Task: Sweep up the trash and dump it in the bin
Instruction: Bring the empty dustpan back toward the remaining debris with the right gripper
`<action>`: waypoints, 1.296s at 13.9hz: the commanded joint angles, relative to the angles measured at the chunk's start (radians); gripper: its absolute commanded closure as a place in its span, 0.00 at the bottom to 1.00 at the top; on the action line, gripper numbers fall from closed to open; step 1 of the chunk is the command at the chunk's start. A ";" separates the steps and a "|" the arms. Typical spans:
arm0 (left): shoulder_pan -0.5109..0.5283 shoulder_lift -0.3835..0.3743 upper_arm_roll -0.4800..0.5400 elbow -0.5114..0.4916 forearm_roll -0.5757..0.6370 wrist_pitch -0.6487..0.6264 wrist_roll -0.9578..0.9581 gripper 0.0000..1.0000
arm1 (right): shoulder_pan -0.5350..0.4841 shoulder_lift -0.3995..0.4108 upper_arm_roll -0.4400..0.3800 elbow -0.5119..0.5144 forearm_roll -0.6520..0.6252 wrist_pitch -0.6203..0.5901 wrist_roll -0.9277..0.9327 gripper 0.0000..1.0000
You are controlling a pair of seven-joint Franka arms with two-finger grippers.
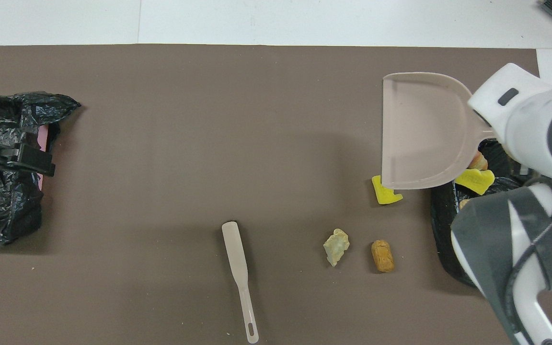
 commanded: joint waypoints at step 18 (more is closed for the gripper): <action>0.012 0.002 0.007 0.010 0.007 -0.006 0.011 0.00 | 0.436 0.604 0.006 0.466 0.445 0.024 1.740 1.00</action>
